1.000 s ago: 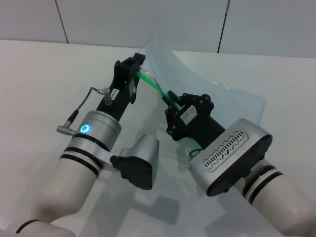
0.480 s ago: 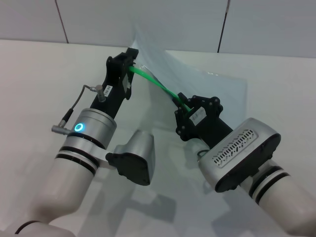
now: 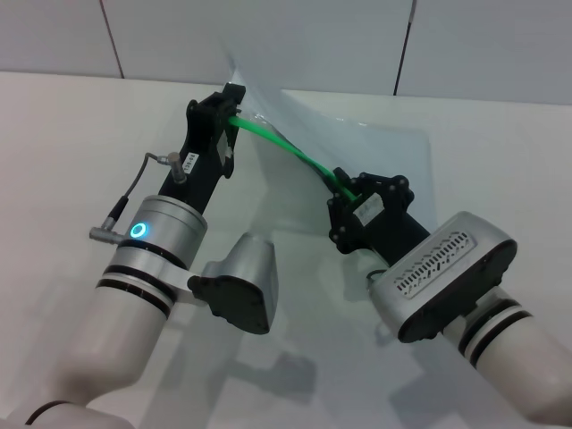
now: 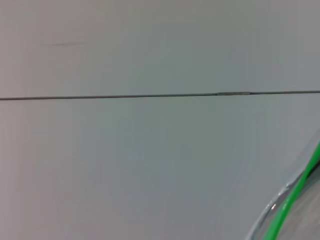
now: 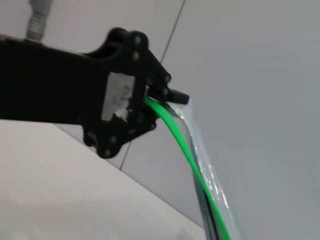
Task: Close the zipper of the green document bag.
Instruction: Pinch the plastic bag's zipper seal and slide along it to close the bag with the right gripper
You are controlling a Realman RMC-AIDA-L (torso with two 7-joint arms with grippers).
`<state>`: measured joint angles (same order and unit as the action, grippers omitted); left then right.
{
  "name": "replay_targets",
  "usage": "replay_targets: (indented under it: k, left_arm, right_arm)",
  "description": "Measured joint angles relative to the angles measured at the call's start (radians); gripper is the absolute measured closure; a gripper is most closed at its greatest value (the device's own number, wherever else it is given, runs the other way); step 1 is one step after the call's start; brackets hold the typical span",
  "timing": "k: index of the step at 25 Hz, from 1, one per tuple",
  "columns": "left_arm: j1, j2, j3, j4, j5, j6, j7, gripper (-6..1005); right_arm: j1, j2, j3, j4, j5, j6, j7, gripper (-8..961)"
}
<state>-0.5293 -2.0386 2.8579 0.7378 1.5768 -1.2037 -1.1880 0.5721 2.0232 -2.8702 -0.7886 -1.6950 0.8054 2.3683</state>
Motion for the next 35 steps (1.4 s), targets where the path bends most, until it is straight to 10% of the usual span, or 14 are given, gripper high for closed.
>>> replay_targets:
  k: [35]
  left_arm:
    - [0.000,0.000,0.000,-0.002,0.000,0.000,-0.013,921]
  right_arm:
    - [0.003,0.002,0.001,0.162,0.015,-0.011,0.163,848]
